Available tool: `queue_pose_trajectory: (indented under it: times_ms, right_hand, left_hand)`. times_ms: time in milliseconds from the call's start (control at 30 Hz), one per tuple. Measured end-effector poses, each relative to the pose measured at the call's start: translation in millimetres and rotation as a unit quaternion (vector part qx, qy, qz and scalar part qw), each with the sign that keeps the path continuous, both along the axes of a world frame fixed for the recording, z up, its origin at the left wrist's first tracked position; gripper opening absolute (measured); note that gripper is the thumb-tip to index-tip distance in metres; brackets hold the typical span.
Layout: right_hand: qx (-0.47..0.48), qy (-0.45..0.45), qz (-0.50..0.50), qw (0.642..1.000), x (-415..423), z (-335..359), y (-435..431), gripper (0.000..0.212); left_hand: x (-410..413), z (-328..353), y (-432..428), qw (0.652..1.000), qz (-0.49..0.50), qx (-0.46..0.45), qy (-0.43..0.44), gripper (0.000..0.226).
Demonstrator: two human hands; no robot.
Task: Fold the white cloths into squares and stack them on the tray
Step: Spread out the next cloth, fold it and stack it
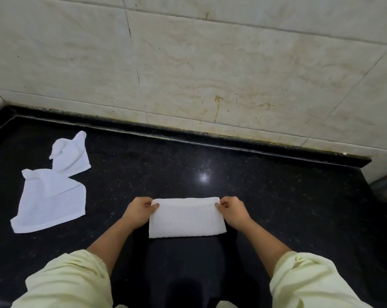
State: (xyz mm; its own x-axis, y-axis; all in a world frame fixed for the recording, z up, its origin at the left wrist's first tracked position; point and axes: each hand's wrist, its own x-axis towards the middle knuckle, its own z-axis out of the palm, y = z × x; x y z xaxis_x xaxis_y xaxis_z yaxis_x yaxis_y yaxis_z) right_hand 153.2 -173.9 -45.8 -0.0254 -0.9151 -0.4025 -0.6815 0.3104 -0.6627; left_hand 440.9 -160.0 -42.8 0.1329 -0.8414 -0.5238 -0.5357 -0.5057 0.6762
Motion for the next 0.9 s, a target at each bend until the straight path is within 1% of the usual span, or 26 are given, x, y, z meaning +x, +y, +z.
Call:
queue_pose_trajectory:
  times_ms: [133,267,400,500,600,667,733,800,900]
  right_hand:
    - [-0.006,0.030,-0.006,1.000,3.6,-6.3,-8.2,0.025]
    - [-0.010,0.064,-0.008,0.998,8.1,-10.1,-13.1,0.022]
    - [-0.016,0.110,-0.003,0.994,10.1,-11.8,-9.8,0.019]
    - [-0.073,0.118,-0.017,0.990,7.1,-5.2,-0.8,0.016]
    - [-0.117,0.118,0.036,0.985,5.5,-0.1,12.3,0.015]
    - [-0.112,0.115,0.084,0.983,5.9,-1.2,24.3,0.017]
    - [-0.093,0.118,0.101,0.984,5.2,-6.8,35.1,0.021]
    - [-0.076,0.117,0.086,0.986,2.4,-11.4,43.1,0.022]
    - [-0.047,0.095,0.026,0.994,-4.0,-13.9,49.0,0.020]
  left_hand:
    - [-2.2,-7.1,-7.5,0.998,-0.005,-0.018,-0.052,0.020]
    - [-7.7,-11.9,-7.3,0.991,-0.005,-0.038,-0.128,0.021]
    - [-11.7,-16.1,-3.3,0.984,0.000,-0.055,-0.167,0.020]
    - [-15.2,-16.0,5.8,0.975,0.006,-0.121,-0.186,0.020]
    - [-21.5,-16.7,20.5,0.963,-0.025,-0.176,-0.201,0.027]
    - [-26.3,-20.4,32.3,0.962,-0.051,-0.174,-0.203,0.034]
    - [-29.1,-25.7,44.2,0.963,-0.073,-0.158,-0.204,0.040]
    - [-28.8,-29.6,54.0,0.964,-0.088,-0.144,-0.205,0.045]
    - [-24.6,-30.7,61.5,0.972,-0.071,-0.135,-0.177,0.051]
